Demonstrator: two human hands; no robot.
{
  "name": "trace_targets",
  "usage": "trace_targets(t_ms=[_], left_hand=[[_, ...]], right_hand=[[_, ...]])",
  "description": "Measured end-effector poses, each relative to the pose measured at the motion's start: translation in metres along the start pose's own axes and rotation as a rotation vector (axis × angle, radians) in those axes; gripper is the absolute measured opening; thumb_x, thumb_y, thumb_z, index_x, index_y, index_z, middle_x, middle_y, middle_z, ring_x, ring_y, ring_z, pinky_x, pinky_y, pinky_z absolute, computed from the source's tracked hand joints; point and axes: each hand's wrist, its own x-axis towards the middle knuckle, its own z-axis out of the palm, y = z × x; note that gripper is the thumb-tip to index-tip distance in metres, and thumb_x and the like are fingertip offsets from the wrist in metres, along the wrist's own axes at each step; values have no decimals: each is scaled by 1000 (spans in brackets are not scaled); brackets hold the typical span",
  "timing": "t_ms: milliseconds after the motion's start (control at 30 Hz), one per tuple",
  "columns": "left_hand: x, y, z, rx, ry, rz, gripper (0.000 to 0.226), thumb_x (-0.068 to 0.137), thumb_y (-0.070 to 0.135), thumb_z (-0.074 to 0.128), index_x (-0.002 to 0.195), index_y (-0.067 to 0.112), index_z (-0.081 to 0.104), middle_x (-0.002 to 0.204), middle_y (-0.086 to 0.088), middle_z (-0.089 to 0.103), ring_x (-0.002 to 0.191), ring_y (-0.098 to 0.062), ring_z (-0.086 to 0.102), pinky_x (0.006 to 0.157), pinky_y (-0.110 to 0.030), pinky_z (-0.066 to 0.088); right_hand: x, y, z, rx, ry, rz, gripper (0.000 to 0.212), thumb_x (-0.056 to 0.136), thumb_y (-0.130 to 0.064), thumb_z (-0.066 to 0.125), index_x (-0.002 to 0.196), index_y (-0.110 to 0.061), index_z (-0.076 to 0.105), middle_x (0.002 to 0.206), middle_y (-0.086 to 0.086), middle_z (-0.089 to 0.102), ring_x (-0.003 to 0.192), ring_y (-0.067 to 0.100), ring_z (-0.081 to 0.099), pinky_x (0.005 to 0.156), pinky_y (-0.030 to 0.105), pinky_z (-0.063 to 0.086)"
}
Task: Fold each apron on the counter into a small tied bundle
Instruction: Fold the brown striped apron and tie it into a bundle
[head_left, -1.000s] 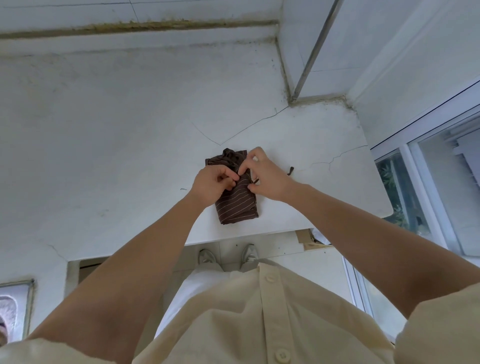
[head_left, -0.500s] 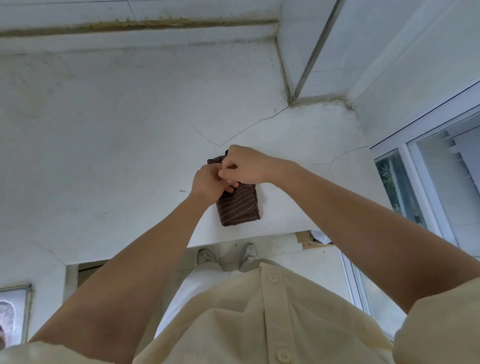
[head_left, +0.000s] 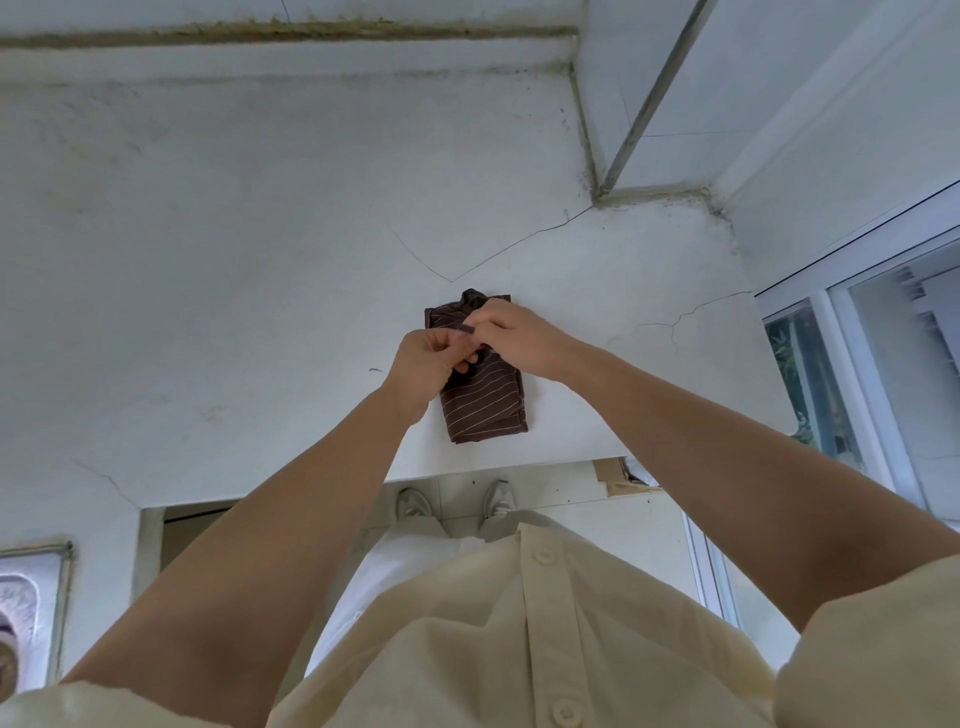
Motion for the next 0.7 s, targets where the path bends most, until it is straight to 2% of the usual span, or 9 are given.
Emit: trace_targets(t_ms=[67,133,200,267,367,433,500,633,700], left_hand=[[2,2,4,1,31,-31,15,92,10,65,77,9,68,74,-4,65,62,-9,54,64,-14,48],[5,7,6,10,65,-94,15,91,12,65,77,11,69,72,-4,65,61,-9,54,62,-14,48],[7,10,6,18,86,-140,14,91,14,63,79,10,70,72,-4,65,61,-11,55,66,-17,48],[7,11,7,15,104,-163,18,91,14,59,79,9,70,70,-5,66,61,-13,55,68,-20,48],[8,9,10,64,180,-164,16,88,12,60,76,7,69,65,-3,67,58,-14,55,68,-26,49],[7,7,12,135,248,-135,8,85,11,65,91,5,65,64,-2,68,56,-14,57,72,-33,53],[5,4,11,179,288,-102,28,82,13,70,103,11,52,67,-2,69,58,-17,61,76,-38,54],[0,3,7,426,215,72,9,87,23,68,78,24,65,66,6,70,68,-16,66,73,-36,55],[-3,4,4,517,173,122,21,92,28,62,74,21,70,68,6,69,65,-14,63,67,-33,51]], right_hand=[[0,5,2,6,34,7,28,93,-7,43,93,6,67,97,24,61,86,30,54,74,32,41],[-1,12,3,69,79,7,32,89,3,48,103,-11,73,99,3,67,92,16,62,83,24,47],[-3,18,4,118,124,-2,30,86,3,60,104,-17,73,98,0,70,91,11,64,85,19,51],[-3,20,5,124,164,5,21,82,-2,72,98,-16,73,89,-1,69,83,8,64,78,16,52],[-3,19,7,130,232,18,15,78,1,76,86,-11,72,74,-7,65,66,0,58,66,9,47],[-4,18,9,117,235,23,15,77,3,75,84,-10,71,71,-9,63,61,-4,56,63,7,46],[-5,17,10,101,227,22,16,77,3,75,82,-12,71,71,-10,63,60,-8,56,63,7,45],[-5,18,11,100,245,15,19,77,1,75,79,-17,68,72,-9,63,61,-8,56,63,7,45],[-5,18,12,101,272,13,21,77,1,75,79,-18,67,74,-10,63,65,-4,57,65,9,46]])
